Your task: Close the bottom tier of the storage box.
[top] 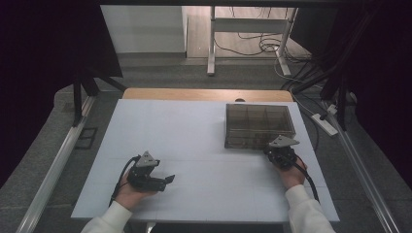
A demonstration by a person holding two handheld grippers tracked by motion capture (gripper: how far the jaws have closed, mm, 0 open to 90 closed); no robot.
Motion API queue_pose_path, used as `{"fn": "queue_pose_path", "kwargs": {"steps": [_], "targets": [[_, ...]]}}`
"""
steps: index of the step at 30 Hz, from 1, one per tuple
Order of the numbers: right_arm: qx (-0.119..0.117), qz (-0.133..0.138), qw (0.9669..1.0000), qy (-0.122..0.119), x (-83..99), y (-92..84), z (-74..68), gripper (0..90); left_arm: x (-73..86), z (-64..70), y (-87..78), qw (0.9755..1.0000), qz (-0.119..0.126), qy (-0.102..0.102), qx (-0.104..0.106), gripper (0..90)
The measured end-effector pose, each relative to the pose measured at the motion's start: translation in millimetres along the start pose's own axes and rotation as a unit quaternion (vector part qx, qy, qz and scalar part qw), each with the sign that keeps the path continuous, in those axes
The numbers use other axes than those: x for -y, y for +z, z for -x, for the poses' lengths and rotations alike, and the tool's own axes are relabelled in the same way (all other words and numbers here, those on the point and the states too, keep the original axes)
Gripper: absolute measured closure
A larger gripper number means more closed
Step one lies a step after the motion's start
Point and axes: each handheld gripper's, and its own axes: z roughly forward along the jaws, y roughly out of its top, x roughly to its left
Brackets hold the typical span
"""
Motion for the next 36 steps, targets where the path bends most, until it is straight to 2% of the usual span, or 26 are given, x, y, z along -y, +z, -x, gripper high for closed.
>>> {"fn": "queue_pose_path", "kwargs": {"steps": [17, 36], "targets": [[0.003, 0.0, 1.0, -0.001, -1.6, 2.7, 2.3, 89.5, 0.0, -0.2, 0.0, 1.0, 0.0, 0.001, 0.0, 16.4], [-0.001, 0.012, 0.9999, 0.0, -1.4, -10.2, 4.3, 89.5, 0.0, -3.4, 0.3, 1.0, 0.0, -0.006, -0.003, 16.4]]}}
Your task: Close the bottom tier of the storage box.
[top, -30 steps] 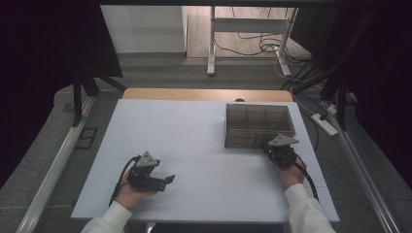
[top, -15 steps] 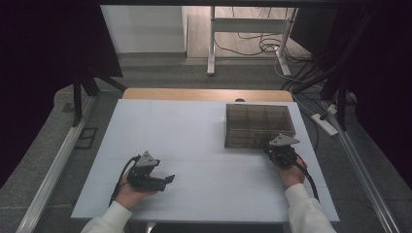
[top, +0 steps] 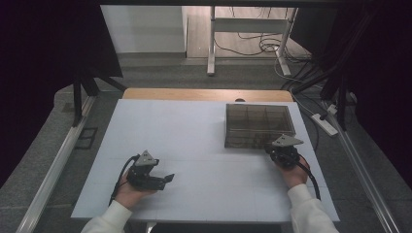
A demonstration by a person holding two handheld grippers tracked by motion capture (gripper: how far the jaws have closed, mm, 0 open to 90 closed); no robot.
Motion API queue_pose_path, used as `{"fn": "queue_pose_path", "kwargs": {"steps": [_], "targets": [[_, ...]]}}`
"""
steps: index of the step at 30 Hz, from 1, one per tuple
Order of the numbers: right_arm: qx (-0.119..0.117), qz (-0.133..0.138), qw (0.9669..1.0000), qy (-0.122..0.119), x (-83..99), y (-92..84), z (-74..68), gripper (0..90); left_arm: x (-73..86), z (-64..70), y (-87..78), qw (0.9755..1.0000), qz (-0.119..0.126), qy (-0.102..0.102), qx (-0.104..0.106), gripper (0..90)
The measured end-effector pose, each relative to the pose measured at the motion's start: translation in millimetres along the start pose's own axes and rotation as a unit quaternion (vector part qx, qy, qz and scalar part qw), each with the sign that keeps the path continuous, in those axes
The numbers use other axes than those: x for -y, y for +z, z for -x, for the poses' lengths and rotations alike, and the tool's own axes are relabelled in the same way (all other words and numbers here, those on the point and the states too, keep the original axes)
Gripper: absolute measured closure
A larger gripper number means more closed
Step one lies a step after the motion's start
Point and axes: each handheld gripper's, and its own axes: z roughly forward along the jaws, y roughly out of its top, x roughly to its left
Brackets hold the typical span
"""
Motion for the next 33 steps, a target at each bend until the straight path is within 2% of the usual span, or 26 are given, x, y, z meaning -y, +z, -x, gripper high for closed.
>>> {"fn": "queue_pose_path", "kwargs": {"steps": [6, 9, 12, 17, 19, 21, 26, 33], "targets": [[-0.007, 0.011, 0.9999, 0.006, 1.3, -7.9, -0.6, 88.7, 0.1, 0.9, -0.2, 1.0, -0.001, 0.002, 0.0, 16.4], [-0.009, 0.015, 0.9997, 0.016, 1.2, -13.1, -1.2, 70.9, 0.3, 0.8, -1.3, 1.0, 0.002, 0.003, 0.0, 16.3], [-0.025, 0.027, 0.9989, 0.029, 0.9, -19.1, -1.7, 56.9, 0.5, 0.8, -1.8, 1.0, 0.002, 0.004, 0.0, 16.4], [-0.041, 0.042, 0.9977, 0.034, 2.0, -31.1, -6.3, 40.1, 1.2, -0.5, -3.3, 1.0, 0.004, 0.0, -0.001, 16.3], [-0.047, 0.05, 0.9971, 0.033, 3.7, -35.9, -9.1, 36.7, 1.5, -0.4, -4.7, 1.0, 0.006, -0.001, -0.002, 16.3], [-0.052, 0.047, 0.9971, 0.029, 5.0, -41.0, -11.9, 32.9, 2.0, 0.0, -5.7, 1.0, 0.007, -0.001, -0.003, 16.2], [-0.061, 0.062, 0.996, 0.019, 12.8, -58.0, -19.7, 30.1, 2.9, 0.7, -7.7, 1.0, 0.009, -0.003, -0.002, 16.1], [-0.072, 0.077, 0.9944, 0.012, 31.8, -80.9, -23.0, 28.2, 6.4, 2.6, -11.3, 0.9998, 0.013, -0.011, 0.003, 15.8]]}}
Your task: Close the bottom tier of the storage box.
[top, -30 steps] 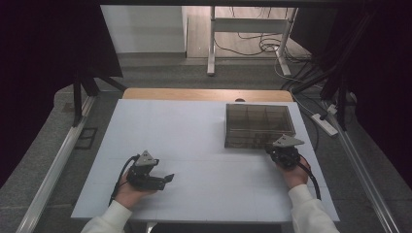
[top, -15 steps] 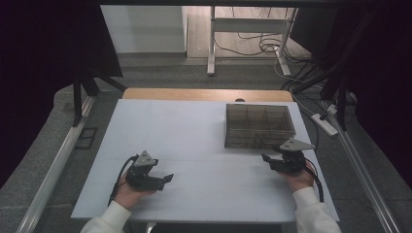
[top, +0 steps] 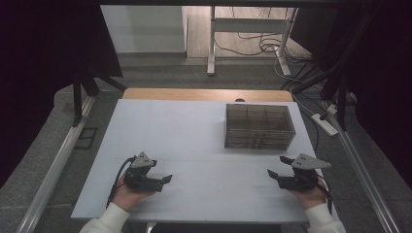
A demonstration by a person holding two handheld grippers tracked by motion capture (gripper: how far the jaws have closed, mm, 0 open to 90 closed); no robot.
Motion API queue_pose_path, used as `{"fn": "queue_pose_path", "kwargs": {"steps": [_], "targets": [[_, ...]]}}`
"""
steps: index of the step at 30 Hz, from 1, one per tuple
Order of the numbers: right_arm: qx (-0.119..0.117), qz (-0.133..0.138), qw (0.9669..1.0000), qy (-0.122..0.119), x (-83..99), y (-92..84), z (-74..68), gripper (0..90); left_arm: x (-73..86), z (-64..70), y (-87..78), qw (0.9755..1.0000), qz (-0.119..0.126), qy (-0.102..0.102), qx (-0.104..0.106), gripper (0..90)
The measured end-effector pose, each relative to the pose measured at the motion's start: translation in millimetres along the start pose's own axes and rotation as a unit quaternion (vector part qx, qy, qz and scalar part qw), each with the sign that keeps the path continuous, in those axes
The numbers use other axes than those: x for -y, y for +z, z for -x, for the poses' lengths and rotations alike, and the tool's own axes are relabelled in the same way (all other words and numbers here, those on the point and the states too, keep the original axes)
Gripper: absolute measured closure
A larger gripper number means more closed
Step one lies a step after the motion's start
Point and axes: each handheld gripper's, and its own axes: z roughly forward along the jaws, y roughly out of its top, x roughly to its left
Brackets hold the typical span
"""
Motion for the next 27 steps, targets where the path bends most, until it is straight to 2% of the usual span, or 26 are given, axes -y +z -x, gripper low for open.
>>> {"fn": "queue_pose_path", "kwargs": {"steps": [8, 17, 27], "targets": [[-0.002, 0.01, 0.9999, -0.004, 15.3, -21.4, -6.2, 28.8, 7.2, -2.6, -6.2, 1.0, 0.005, -0.008, -0.002, 15.5], [-0.005, 0.009, 0.9999, -0.008, 12.3, -15.9, -6.7, 28.9, 6.0, -0.4, -4.2, 1.0, 0.003, -0.005, 0.0, 15.4], [-0.003, 0.013, 0.9998, -0.011, 12.6, -17.2, -7.0, 29.6, 5.5, -1.0, -3.9, 1.0, 0.003, -0.003, 0.0, 15.4]]}}
